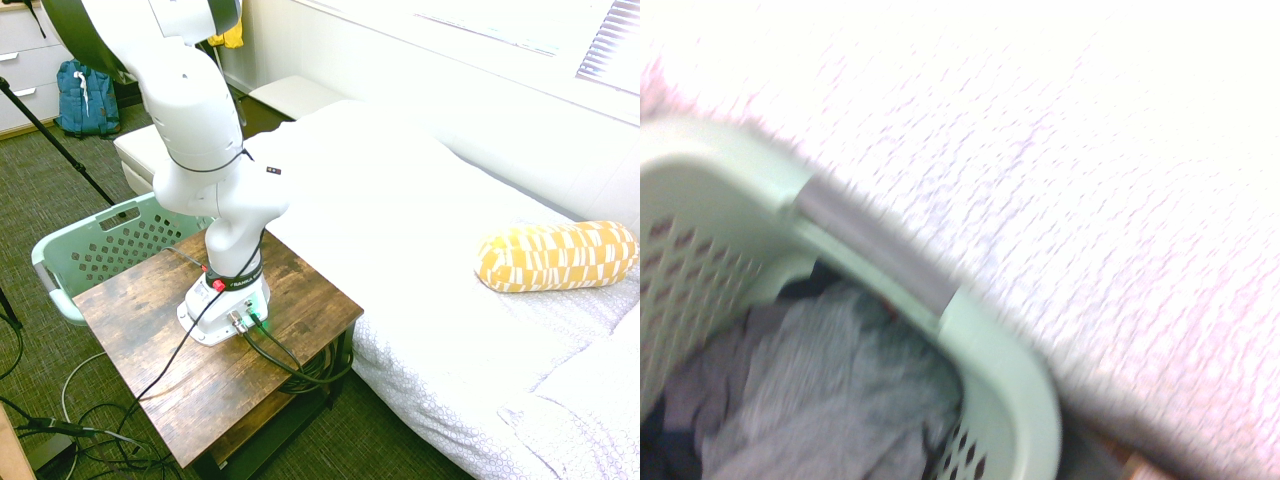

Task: Put my clothes in the laundry bag

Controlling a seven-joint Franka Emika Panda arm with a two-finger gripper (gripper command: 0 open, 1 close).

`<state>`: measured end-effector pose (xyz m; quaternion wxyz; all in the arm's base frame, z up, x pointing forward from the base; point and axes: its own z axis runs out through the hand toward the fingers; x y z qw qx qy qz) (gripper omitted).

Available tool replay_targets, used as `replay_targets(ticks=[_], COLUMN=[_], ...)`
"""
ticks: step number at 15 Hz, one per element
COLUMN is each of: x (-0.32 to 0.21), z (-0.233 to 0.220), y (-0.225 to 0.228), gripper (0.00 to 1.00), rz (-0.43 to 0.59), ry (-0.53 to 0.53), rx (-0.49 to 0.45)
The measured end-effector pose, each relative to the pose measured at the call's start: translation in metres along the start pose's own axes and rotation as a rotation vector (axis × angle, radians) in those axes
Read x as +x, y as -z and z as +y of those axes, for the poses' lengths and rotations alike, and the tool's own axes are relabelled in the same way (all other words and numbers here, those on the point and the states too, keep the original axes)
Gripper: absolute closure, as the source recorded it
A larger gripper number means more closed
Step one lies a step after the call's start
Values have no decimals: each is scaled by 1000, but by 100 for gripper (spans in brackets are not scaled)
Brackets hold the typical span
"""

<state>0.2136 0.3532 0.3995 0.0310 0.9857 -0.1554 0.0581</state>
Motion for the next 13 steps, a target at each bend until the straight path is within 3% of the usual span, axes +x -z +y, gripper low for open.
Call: replay_targets(ticks=[2,6,9,13], x=[103,277,340,381], z=[20,128,188,218], y=[14,31,-21,-112], gripper=[0,0,0,0], rz=[3,-25,-92,-185], ry=[-138,-382,-501,-593], rx=[34,113,133,129])
